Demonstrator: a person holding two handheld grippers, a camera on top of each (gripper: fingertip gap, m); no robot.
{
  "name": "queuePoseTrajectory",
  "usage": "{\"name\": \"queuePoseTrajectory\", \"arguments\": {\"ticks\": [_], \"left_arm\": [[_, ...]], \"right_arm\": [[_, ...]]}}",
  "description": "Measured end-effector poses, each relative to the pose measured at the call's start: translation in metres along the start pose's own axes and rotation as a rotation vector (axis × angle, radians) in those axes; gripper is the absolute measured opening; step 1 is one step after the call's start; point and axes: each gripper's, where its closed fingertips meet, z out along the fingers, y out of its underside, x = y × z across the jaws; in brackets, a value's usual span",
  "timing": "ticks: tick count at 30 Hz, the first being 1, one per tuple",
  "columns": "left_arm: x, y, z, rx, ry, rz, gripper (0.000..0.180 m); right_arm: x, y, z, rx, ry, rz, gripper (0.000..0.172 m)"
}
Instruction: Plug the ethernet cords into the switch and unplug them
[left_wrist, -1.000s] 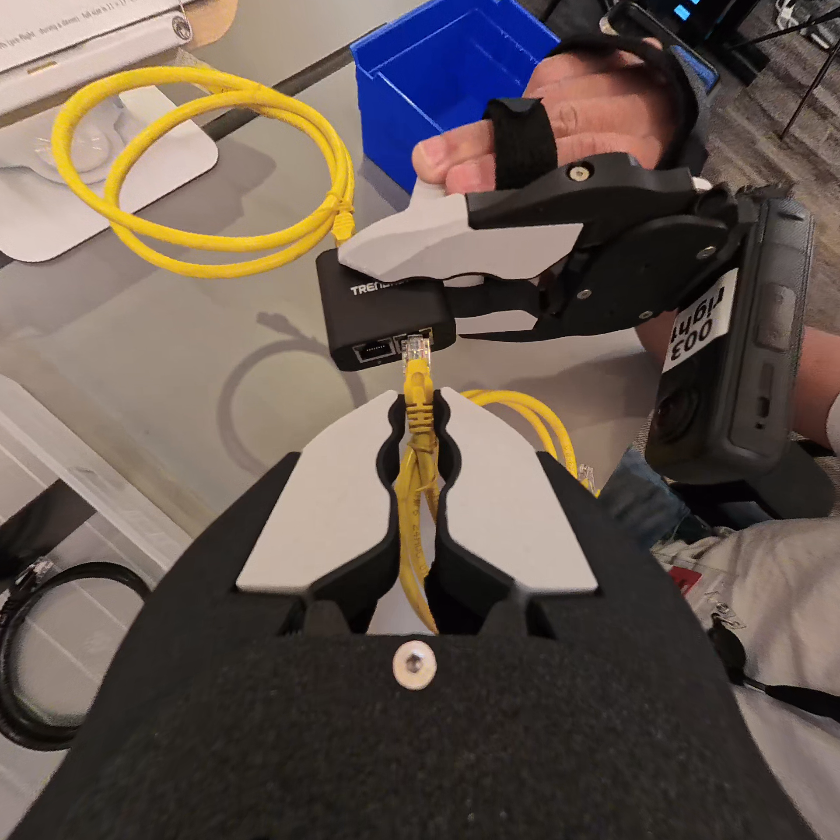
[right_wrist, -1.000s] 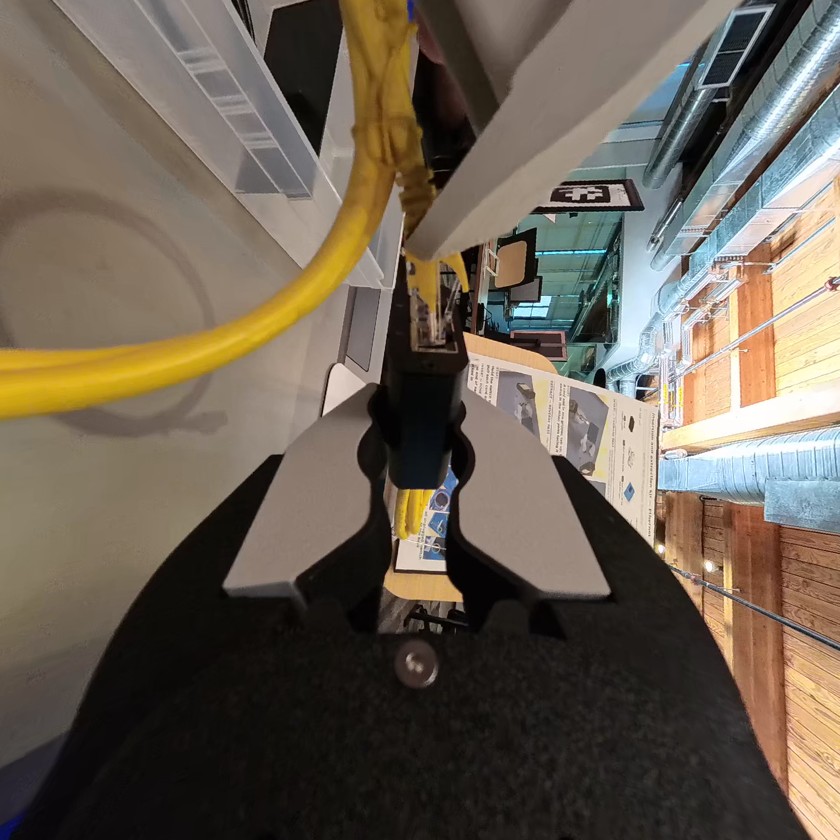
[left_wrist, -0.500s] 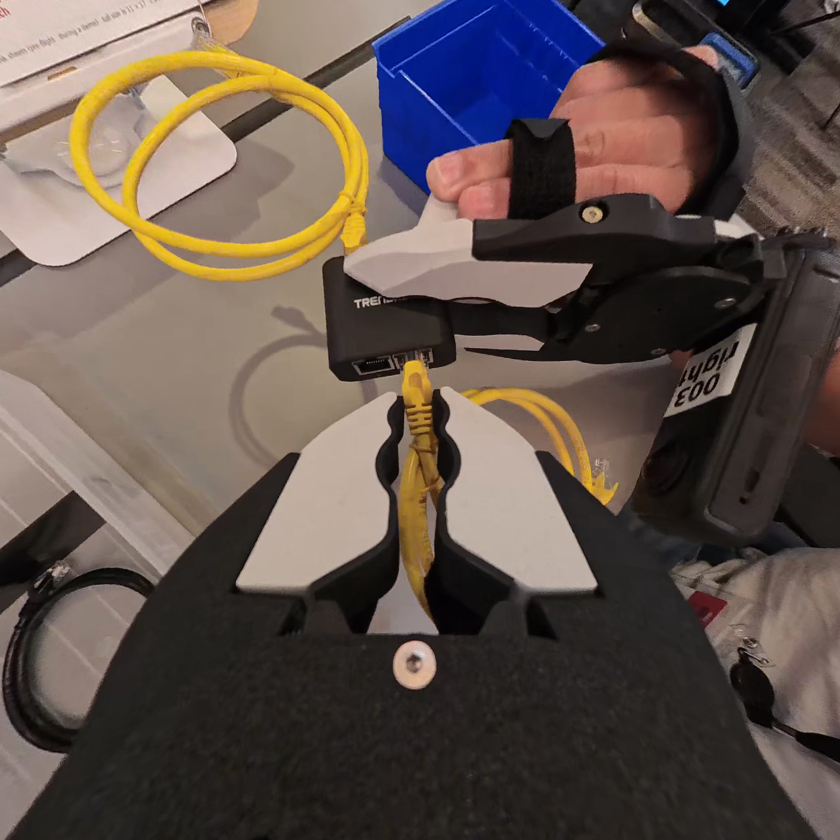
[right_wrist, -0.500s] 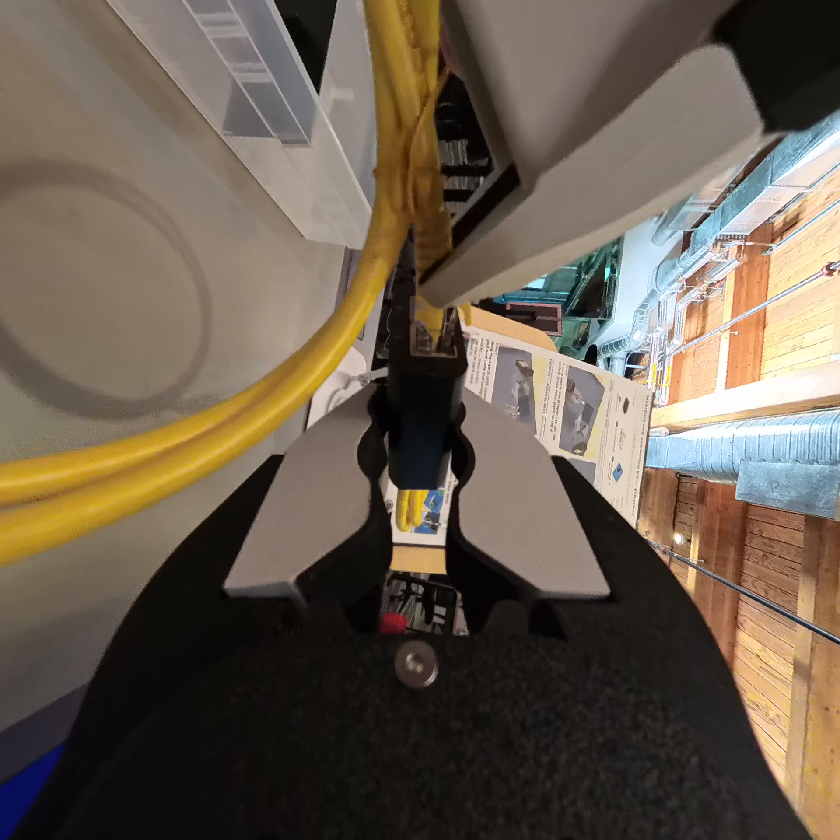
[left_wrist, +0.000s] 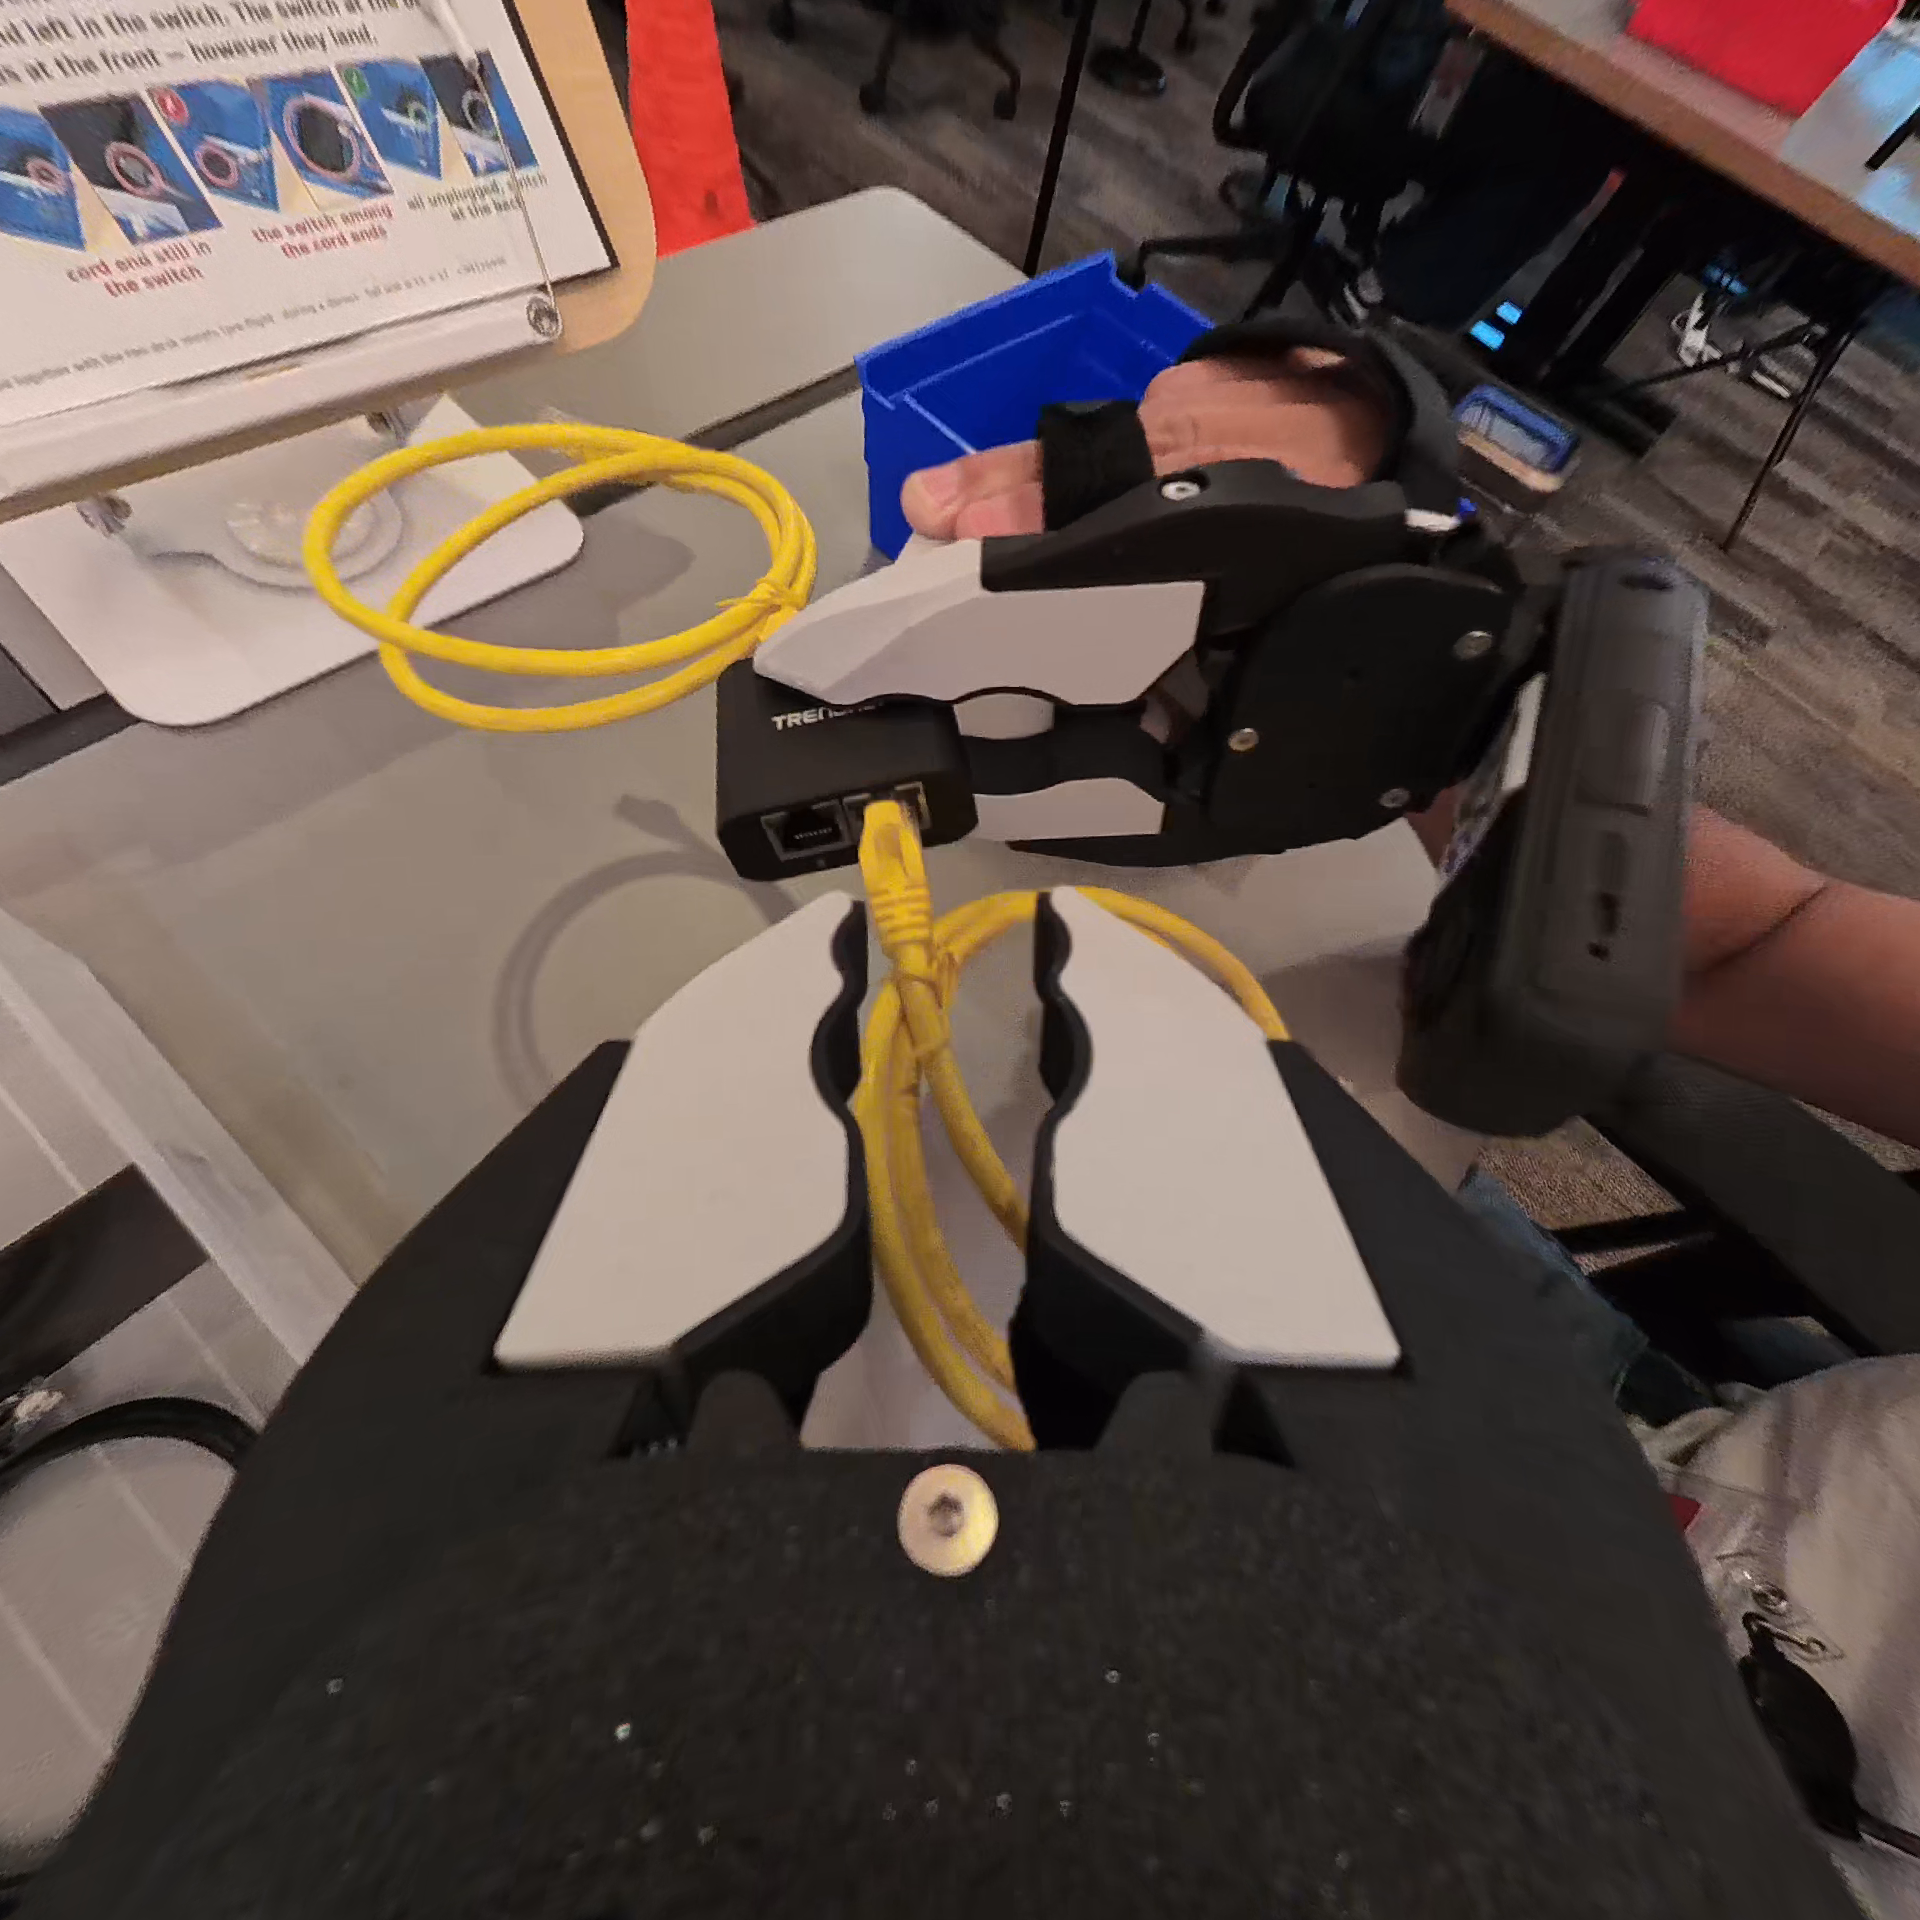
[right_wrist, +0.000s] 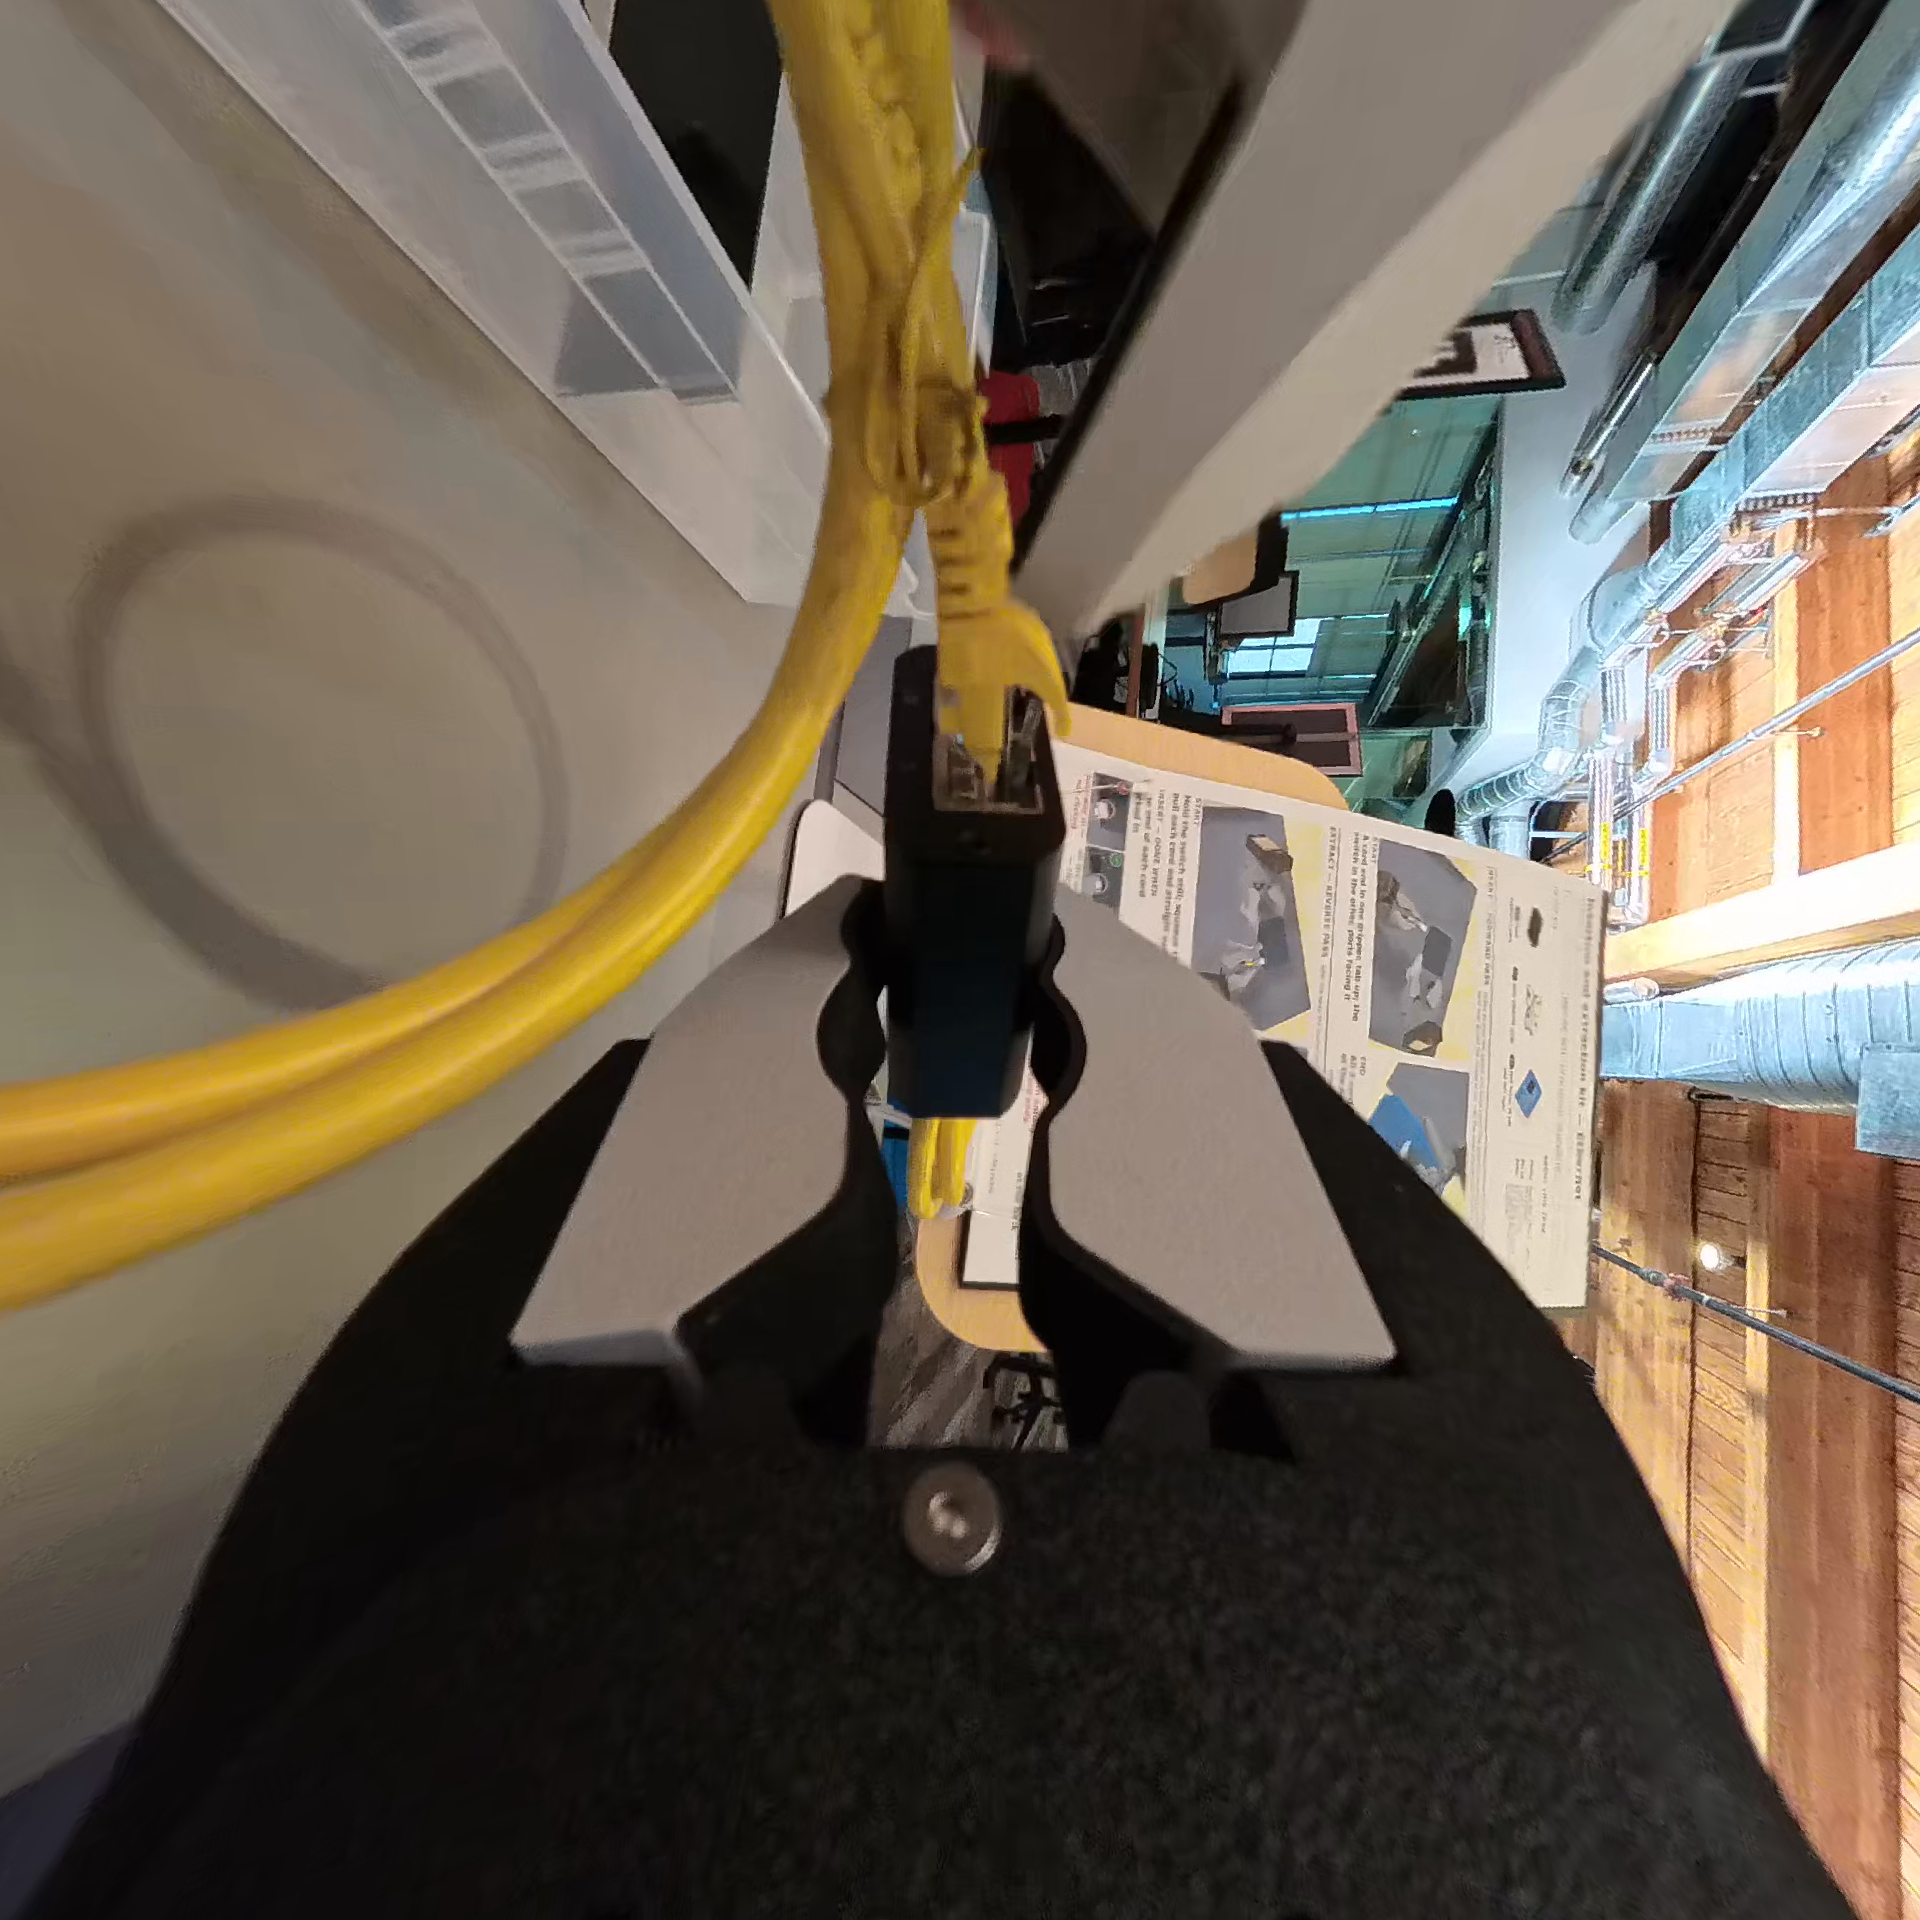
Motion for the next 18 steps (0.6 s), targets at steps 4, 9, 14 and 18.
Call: {"name": "queuePoseTrajectory", "arguments": {"ticks": [4, 9, 14, 18], "left_arm": [[0.002, 0.003, -0.013, 0.102, -0.04, 0.043, 0.039], [0.001, 0.012, -0.007, 0.141, -0.09, 0.071, 0.044], [-0.003, 0.018, 0.003, 0.105, -0.1, 0.047, 0.039], [-0.003, 0.015, 0.002, 0.132, -0.104, 0.028, 0.03]], "right_arm": [[-0.001, 0.004, 0.002, 0.008, -0.007, 0.021, 0.024], [0.0, 0.001, 0.001, 0.02, 0.0, 0.022, 0.024], [-0.001, -0.005, 0.0, 0.034, 0.004, 0.018, 0.024], [0.001, -0.007, -0.002, 0.044, 0.009, 0.024, 0.024]]}}
